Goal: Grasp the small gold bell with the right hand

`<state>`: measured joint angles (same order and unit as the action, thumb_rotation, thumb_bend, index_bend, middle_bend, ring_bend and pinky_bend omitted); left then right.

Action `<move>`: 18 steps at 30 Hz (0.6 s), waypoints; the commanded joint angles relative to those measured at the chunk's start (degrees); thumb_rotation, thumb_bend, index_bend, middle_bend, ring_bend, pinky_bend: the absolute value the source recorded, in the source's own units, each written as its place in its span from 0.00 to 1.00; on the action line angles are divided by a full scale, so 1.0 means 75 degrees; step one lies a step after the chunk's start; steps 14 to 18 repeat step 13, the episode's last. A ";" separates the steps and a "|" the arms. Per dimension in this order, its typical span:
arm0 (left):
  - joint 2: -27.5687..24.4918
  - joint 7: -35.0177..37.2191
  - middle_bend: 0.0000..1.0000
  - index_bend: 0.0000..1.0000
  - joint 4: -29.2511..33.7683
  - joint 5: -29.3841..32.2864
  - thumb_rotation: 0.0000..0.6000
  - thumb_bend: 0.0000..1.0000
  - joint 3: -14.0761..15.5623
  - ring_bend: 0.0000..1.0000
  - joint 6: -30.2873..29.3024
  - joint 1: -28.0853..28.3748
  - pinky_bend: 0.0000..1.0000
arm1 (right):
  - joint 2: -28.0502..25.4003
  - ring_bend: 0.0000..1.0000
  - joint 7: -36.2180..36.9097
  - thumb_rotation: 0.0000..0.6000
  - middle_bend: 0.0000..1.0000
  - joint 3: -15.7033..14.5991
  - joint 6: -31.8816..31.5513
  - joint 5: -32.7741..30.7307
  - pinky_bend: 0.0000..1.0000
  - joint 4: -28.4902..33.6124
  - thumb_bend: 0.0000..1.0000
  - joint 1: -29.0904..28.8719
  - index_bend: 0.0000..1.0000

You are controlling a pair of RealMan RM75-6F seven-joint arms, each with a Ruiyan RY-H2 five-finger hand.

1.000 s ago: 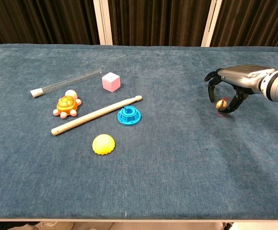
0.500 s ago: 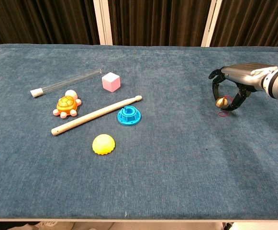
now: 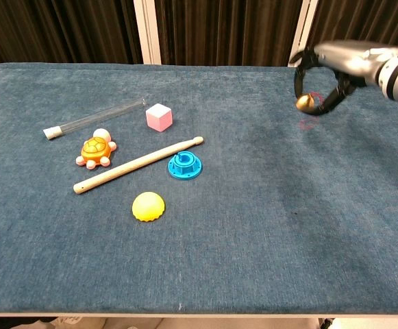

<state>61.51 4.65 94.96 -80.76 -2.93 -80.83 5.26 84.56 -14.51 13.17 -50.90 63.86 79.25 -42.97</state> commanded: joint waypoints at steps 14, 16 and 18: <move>-0.0008 0.0029 0.00 0.07 0.0038 0.0041 1.00 0.39 -0.0028 0.04 -0.0035 -0.0021 0.18 | -0.0686 0.10 -0.0860 1.00 0.14 0.0650 -0.1000 0.0459 0.16 0.1930 0.45 -0.0387 0.65; -0.0008 0.0029 0.00 0.07 0.0038 0.0041 1.00 0.39 -0.0028 0.04 -0.0035 -0.0021 0.18 | -0.0686 0.10 -0.0860 1.00 0.14 0.0650 -0.1000 0.0459 0.16 0.1930 0.45 -0.0387 0.65; -0.0008 0.0029 0.00 0.07 0.0038 0.0041 1.00 0.39 -0.0028 0.04 -0.0035 -0.0021 0.18 | -0.0686 0.10 -0.0860 1.00 0.14 0.0650 -0.1000 0.0459 0.16 0.1930 0.45 -0.0387 0.65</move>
